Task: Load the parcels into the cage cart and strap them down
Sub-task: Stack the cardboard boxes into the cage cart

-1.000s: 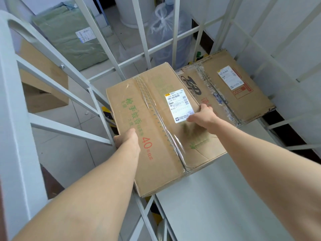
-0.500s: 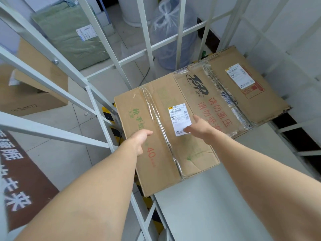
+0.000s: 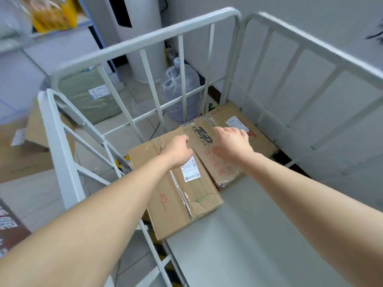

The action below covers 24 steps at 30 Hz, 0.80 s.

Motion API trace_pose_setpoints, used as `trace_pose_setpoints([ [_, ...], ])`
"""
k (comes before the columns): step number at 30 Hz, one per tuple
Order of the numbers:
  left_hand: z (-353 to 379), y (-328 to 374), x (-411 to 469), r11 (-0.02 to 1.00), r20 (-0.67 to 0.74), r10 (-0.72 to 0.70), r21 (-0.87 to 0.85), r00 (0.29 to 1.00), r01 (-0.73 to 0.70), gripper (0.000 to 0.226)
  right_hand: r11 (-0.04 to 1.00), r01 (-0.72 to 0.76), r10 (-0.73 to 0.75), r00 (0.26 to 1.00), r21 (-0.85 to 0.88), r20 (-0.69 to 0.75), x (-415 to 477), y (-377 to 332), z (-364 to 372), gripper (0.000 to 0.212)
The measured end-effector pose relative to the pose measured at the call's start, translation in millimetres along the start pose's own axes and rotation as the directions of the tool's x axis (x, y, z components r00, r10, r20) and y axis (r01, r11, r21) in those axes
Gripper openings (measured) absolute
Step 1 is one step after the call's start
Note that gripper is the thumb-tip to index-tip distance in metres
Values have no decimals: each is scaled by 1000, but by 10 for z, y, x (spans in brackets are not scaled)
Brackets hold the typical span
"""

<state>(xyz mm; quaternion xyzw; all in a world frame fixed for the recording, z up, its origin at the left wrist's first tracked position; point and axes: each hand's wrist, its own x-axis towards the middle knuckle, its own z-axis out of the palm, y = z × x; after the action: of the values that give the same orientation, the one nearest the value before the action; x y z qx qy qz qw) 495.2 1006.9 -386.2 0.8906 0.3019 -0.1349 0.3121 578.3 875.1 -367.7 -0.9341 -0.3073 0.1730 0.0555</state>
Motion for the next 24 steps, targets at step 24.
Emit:
trace_pose_setpoints([
  [24, 374, 3487, -5685, 196, -208, 976, 729, 61, -656, 58, 901, -352, 89, 721, -253, -687, -6789, 1743, -2362, 74],
])
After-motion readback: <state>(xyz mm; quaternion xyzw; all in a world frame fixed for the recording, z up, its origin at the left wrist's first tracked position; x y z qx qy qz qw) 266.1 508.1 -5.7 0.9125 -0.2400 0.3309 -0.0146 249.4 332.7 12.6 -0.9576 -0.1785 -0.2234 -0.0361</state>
